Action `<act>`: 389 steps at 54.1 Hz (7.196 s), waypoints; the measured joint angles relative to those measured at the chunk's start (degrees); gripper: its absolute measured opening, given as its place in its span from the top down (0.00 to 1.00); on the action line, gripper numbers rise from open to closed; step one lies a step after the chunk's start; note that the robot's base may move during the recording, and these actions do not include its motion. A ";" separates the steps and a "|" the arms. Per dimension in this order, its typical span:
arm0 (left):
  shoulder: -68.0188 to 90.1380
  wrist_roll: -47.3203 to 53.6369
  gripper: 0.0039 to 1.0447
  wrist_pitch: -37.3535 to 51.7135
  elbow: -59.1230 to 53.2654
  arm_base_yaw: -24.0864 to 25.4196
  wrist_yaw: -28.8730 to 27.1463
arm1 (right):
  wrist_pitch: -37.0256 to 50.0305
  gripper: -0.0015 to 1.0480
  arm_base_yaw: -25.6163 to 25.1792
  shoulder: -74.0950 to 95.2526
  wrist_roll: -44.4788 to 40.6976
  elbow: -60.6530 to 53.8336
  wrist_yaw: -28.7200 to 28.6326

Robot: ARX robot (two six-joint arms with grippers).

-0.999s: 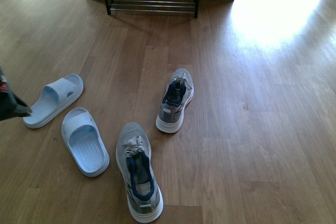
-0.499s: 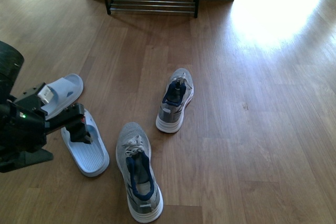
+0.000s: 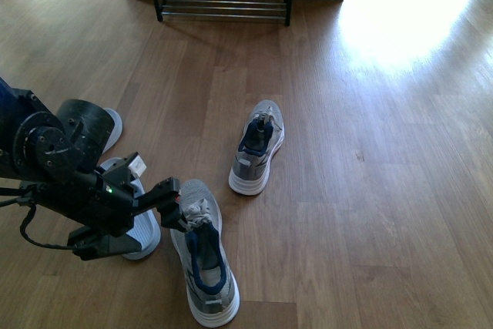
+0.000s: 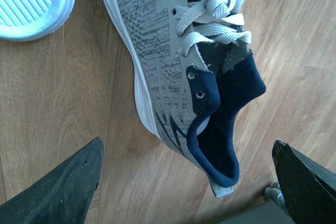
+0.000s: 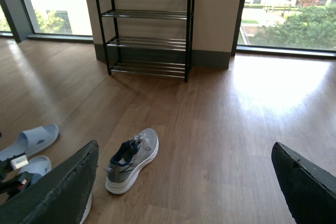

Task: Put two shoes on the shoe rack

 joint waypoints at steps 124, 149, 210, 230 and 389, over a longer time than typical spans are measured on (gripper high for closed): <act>-7.21 5.18 0.98 -4.02 4.39 1.27 -20.24 | 0.00 0.09 0.00 0.00 0.00 0.00 0.00; -50.73 8.59 0.98 -3.54 -21.84 11.45 -31.63 | 0.00 0.09 0.00 0.00 0.00 0.00 0.00; -112.69 18.69 0.98 -3.87 -56.72 1.57 -60.37 | 0.00 0.09 0.00 0.00 0.00 0.00 0.00; -112.69 18.69 0.98 -3.87 -56.72 1.57 -60.37 | 0.00 0.09 0.00 0.00 0.00 0.00 0.00; -112.67 18.69 0.98 -3.87 -56.72 1.53 -60.35 | 25.70 0.09 9.01 151.36 6.84 62.97 -4.92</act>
